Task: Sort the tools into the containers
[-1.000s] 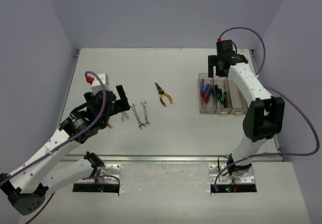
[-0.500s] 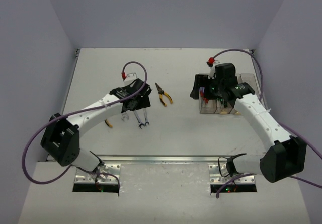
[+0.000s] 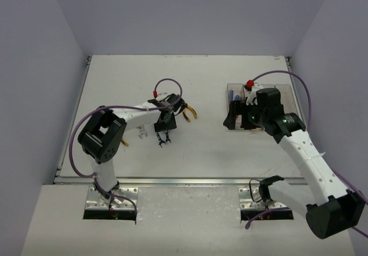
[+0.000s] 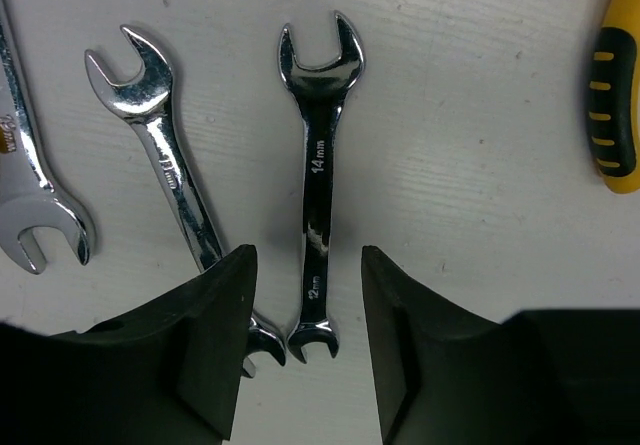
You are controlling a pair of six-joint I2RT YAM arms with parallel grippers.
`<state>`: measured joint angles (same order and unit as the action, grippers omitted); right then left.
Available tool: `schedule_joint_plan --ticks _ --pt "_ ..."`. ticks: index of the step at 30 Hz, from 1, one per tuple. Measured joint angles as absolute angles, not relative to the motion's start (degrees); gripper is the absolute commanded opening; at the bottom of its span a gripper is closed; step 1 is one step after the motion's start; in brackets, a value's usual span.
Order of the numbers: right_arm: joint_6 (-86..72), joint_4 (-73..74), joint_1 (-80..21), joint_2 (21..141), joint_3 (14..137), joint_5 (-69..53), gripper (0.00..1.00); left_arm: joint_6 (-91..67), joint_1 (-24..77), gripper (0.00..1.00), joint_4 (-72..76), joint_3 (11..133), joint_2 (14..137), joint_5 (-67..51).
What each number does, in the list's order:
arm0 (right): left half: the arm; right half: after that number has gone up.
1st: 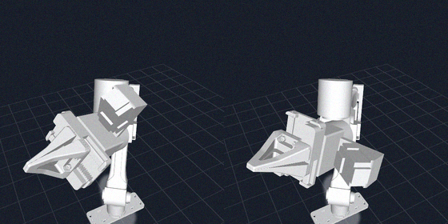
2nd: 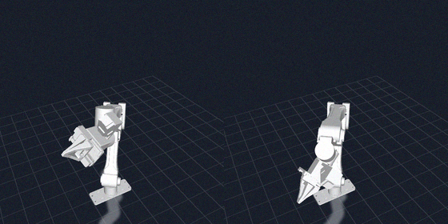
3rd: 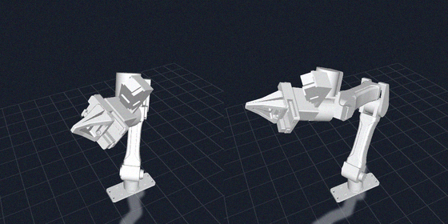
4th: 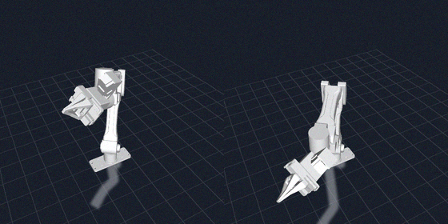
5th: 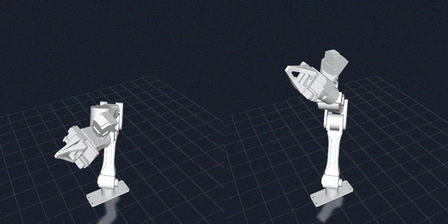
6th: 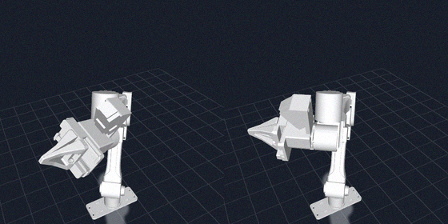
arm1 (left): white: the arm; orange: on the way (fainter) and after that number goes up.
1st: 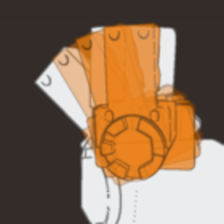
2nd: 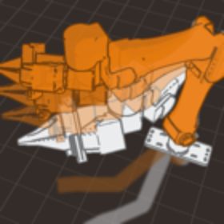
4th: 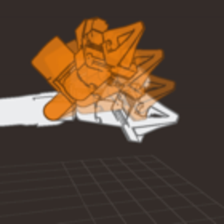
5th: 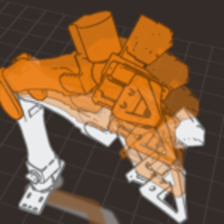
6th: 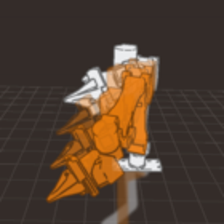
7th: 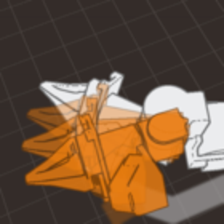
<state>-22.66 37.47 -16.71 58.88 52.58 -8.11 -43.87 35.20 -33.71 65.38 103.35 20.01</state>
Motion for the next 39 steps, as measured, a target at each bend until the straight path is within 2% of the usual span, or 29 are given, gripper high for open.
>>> schedule_joint_plan --ticks 3,17,22,31,39 --pt "-22.4 38.0 -16.7 57.9 52.3 -8.1 0.99 -43.8 35.2 0.41 -33.6 65.8 105.0 19.3" --pt "-22.2 38.0 -16.7 56.8 51.6 -10.6 0.99 -42.3 34.5 0.18 -31.5 67.1 107.9 16.9" --pt "-22.2 37.6 -16.7 56.0 50.9 -13.3 0.99 -41.6 34.1 0.00 -30.5 67.1 107.9 16.2" --pt "-22.6 32.1 -16.7 55.2 48.4 -24.0 0.99 -38.9 33.6 0.00 -25.9 64.9 106.8 13.3" --pt "-29.8 14.0 -17.0 59.4 35.9 -37.7 0.99 -38.6 33.4 0.00 -21.7 57.6 100.9 9.3"
